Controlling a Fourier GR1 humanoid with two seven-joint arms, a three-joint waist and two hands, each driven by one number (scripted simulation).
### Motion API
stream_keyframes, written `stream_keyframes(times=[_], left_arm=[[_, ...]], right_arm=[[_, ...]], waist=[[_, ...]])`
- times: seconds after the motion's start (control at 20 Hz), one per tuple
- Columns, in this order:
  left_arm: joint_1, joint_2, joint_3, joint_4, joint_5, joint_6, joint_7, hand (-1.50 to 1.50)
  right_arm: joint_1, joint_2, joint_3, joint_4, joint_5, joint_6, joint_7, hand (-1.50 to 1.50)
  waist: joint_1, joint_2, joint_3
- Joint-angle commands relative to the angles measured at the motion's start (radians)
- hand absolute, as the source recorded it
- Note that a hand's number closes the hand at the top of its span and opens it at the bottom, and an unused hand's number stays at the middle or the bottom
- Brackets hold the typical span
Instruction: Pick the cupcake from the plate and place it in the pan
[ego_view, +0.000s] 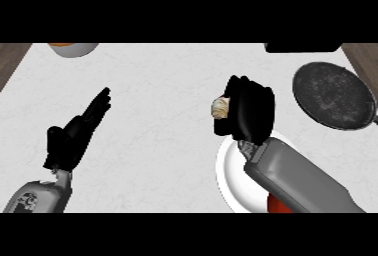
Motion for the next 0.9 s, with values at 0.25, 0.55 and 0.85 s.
stream_keyframes(times=[0.25, 0.55, 0.85], left_arm=[[0.039, -0.002, 0.005, -0.026, 0.003, -0.026, -0.012, 0.0], [0.007, -0.026, -0.007, -0.048, -0.022, -0.017, 0.036, 0.0], [0.019, -0.025, 0.03, -0.042, -0.023, -0.039, -0.003, 0.0]], right_arm=[[0.142, 0.024, -0.187, -0.043, 0.151, -0.215, 0.07, 1.5], [0.202, -0.038, -0.39, 0.08, 0.046, -0.341, -0.198, 1.5], [0.204, -0.143, -0.542, 0.253, -0.017, -0.416, -0.395, 1.5]], waist=[[0.008, 0.005, 0.002], [0.015, 0.01, 0.002], [0.016, 0.01, 0.002]])
